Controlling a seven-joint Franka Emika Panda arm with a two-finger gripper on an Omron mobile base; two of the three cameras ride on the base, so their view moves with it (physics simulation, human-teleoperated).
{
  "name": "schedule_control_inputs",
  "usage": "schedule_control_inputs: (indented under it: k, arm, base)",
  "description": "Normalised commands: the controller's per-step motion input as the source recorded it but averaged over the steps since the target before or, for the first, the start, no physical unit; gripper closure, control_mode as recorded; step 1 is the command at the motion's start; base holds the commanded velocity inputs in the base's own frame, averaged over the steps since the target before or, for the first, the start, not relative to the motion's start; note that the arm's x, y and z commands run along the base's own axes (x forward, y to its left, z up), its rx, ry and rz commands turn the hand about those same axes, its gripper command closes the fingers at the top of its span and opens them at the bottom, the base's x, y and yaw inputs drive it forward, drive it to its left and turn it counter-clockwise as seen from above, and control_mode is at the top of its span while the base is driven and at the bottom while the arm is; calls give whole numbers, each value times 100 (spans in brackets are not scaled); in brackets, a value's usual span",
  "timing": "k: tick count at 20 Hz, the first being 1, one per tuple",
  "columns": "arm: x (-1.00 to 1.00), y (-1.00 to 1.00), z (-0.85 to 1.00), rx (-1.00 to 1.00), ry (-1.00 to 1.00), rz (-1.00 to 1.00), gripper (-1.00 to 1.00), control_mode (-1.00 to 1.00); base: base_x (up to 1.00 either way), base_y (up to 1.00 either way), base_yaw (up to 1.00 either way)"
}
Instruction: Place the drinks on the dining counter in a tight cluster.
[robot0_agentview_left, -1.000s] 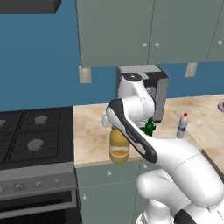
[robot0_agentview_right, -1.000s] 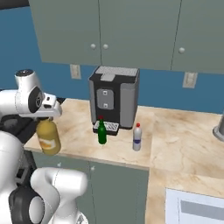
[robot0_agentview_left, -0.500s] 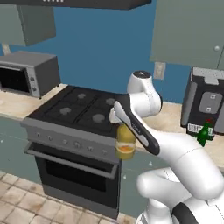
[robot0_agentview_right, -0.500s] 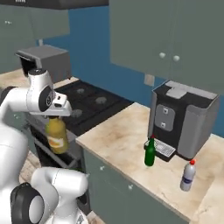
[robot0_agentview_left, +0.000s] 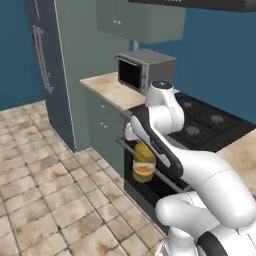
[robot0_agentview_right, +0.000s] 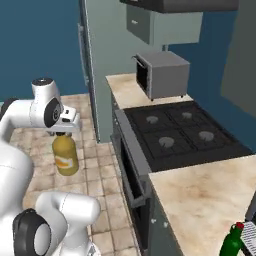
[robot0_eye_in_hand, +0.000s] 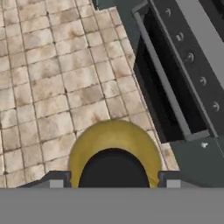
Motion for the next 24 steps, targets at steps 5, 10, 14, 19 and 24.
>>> schedule_control_inputs:
  k: [5,10,14,19,24]
  arm:
    - [0,0,0,0,0,0,100,100]
    - [0,0,0,0,0,0,100,100]
    - [0,0,0,0,0,0,100,100]
    - [0,0,0,0,0,0,100,100]
    - [0,0,0,0,0,0,100,100]
  base:
    - [6,7,86]
    - [15,3,78]
    - [30,0,67]
    - [60,0,38]
    - [78,0,17]
